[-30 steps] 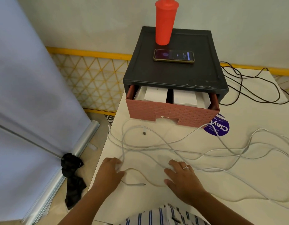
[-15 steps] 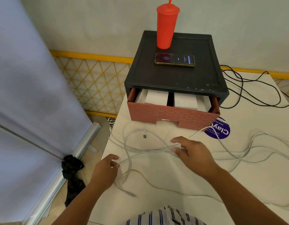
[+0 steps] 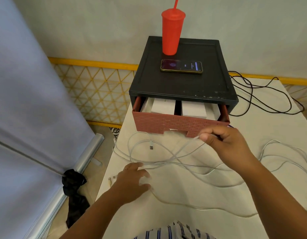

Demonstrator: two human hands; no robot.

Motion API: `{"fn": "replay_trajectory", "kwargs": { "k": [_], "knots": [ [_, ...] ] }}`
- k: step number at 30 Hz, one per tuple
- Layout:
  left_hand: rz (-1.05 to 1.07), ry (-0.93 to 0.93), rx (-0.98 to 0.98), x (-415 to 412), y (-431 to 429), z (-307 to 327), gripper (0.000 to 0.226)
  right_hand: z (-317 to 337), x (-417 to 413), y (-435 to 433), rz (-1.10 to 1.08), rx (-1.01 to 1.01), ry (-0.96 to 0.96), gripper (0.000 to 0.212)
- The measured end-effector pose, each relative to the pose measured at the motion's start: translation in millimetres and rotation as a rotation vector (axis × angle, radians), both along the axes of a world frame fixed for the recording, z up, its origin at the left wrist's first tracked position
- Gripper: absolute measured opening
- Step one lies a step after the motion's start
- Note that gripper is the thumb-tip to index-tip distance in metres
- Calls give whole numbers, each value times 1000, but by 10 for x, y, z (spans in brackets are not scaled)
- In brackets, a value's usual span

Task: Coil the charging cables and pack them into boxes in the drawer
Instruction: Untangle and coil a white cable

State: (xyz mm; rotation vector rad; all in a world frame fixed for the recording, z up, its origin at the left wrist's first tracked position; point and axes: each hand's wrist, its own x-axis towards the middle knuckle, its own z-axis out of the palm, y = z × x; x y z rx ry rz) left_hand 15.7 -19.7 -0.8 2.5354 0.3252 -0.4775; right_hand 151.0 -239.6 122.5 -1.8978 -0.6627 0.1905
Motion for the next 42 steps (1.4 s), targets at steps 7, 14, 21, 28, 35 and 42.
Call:
{"fn": "replay_trajectory", "kwargs": {
  "k": [7, 14, 21, 28, 35, 42],
  "knots": [
    [7, -186, -84, 125, -80, 37, 36, 129, 46, -147, 27, 212, 50, 21],
    [8, -187, -174, 230, -172, 61, 24, 208, 84, -240, -4, 334, 86, 40],
    [86, -247, -232, 173, -20, 133, 27, 200, 168, -412, -290, 422, 2, 23],
    [132, -266, -264, 171, -26, 169, 28, 131, 239, -465, -462, 209, -161, 19],
    [147, -310, -418, 207, -73, 293, 23, 135, 243, -520, -422, -51, -297, 16],
    [373, -387, -553, 264, -190, 423, 34, -84, 242, -431, -241, -269, -176, 20]
  ]
}}
